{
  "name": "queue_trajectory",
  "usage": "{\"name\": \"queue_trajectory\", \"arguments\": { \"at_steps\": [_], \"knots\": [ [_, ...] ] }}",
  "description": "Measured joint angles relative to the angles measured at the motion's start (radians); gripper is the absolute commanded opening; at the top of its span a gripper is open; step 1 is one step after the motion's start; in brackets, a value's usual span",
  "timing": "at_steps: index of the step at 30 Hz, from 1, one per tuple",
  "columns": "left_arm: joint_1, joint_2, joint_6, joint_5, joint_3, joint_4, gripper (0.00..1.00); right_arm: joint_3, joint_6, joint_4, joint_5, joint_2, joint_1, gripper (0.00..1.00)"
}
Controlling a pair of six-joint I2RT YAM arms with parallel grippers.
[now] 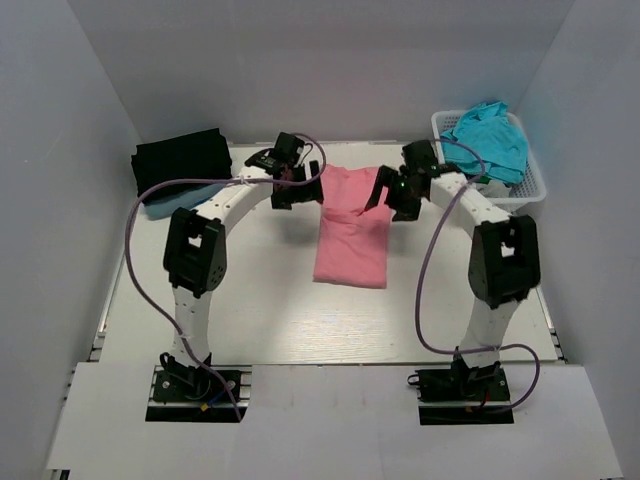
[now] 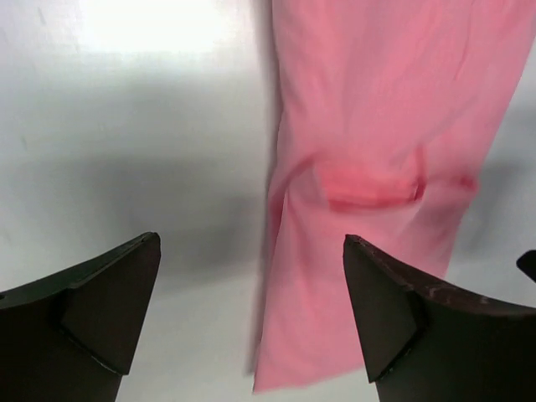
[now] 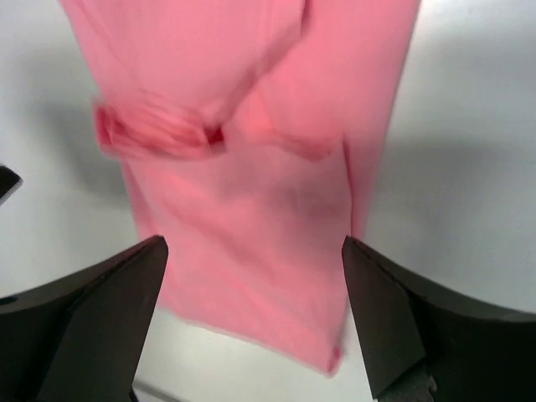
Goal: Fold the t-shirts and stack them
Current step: Fold the folded rectangular tshirt in 1/3 of the way, then grab one side of the 2/3 rectangular tshirt with both arms
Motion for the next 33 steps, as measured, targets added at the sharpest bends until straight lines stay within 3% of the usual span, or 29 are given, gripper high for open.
{"name": "queue_trajectory", "arguments": {
  "at_steps": [7,9,13,14,17,18,20,24,25,27,31,33],
  "knots": [
    [-0.068,-0.248,0.010,0.149,-0.455,0.060,1.00,-0.545,-0.008,0.062,-0.109,-0.304,0.032,0.90],
    [-0.091,-0.268,0.005,0.193,-0.544,0.076,0.92,-0.630,0.002,0.082,-0.137,-0.334,0.037,0.90],
    [-0.126,-0.266,-0.008,0.245,-0.628,0.105,0.72,-0.698,0.024,0.116,-0.174,-0.339,0.056,0.83],
    [-0.132,-0.266,-0.009,0.254,-0.637,0.114,0.63,-0.703,0.032,0.136,-0.182,-0.339,0.060,0.75],
    [-0.145,-0.265,-0.014,0.266,-0.657,0.141,0.59,-0.714,0.050,0.172,-0.193,-0.339,0.070,0.69],
    [-0.147,-0.265,-0.016,0.269,-0.666,0.152,0.53,-0.719,0.056,0.185,-0.194,-0.339,0.071,0.65],
    [-0.151,-0.265,-0.021,0.273,-0.684,0.170,0.48,-0.728,0.064,0.199,-0.193,-0.337,0.071,0.65],
    [-0.155,-0.263,-0.031,0.279,-0.706,0.197,0.32,-0.737,0.071,0.215,-0.186,-0.319,0.071,0.44],
    [-0.157,-0.262,-0.032,0.280,-0.706,0.205,0.22,-0.737,0.071,0.219,-0.186,-0.312,0.071,0.37],
    [-0.161,-0.253,-0.040,0.284,-0.706,0.223,0.03,-0.740,0.075,0.230,-0.185,-0.300,0.071,0.35],
    [-0.165,-0.241,-0.041,0.303,-0.706,0.248,0.00,-0.743,0.079,0.237,-0.184,-0.298,0.075,0.07],
    [-0.168,-0.241,-0.042,0.306,-0.708,0.249,0.00,-0.743,0.076,0.233,-0.184,-0.301,0.077,0.02]
  ]
}}
